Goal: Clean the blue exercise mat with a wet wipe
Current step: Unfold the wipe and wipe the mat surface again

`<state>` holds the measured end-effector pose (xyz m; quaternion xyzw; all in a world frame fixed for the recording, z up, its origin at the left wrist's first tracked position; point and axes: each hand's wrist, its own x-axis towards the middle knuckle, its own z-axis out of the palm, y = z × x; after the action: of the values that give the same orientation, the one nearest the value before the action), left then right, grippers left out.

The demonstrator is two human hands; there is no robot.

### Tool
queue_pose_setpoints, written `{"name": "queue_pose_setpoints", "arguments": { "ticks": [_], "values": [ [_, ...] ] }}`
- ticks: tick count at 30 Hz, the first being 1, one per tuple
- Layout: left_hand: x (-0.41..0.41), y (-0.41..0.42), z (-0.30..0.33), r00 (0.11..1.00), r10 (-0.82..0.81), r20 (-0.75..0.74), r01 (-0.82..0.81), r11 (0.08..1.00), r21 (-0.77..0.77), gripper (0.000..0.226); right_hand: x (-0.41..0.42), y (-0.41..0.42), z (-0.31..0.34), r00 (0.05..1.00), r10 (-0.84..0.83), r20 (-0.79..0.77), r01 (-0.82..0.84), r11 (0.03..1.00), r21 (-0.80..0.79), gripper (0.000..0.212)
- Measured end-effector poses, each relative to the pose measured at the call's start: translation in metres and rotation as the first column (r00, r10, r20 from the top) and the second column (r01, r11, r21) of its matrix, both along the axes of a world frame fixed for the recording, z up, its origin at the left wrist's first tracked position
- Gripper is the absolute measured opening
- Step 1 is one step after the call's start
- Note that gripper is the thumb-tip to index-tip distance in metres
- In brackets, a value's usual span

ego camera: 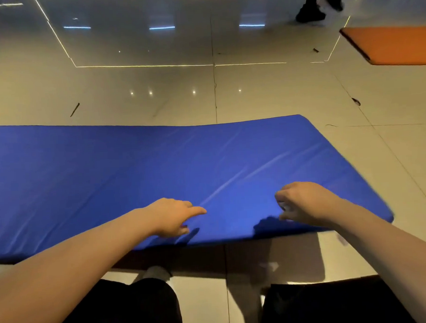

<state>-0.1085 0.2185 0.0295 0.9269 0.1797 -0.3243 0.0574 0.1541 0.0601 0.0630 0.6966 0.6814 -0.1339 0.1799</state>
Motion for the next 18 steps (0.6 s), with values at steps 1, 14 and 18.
{"name": "queue_pose_setpoints", "arguments": {
  "ticks": [1,14,18],
  "values": [
    [0.006,-0.005,0.009,0.998,0.037,0.045,-0.035,0.998,-0.051,0.060,-0.008,0.003,0.008,0.998,-0.016,-0.056,0.019,0.999,0.047,0.031],
    [0.071,-0.089,0.100,0.396,0.867,0.304,-0.152,0.388,-0.909,0.013,-0.065,0.004,0.106,0.200,-0.047,-0.979,0.898,0.408,0.164,0.052],
    [0.059,-0.080,0.101,0.319,0.905,0.281,-0.081,0.321,-0.943,0.013,-0.052,-0.020,0.109,0.179,-0.150,-0.972,0.831,0.552,0.068,0.043]
  ]
}}
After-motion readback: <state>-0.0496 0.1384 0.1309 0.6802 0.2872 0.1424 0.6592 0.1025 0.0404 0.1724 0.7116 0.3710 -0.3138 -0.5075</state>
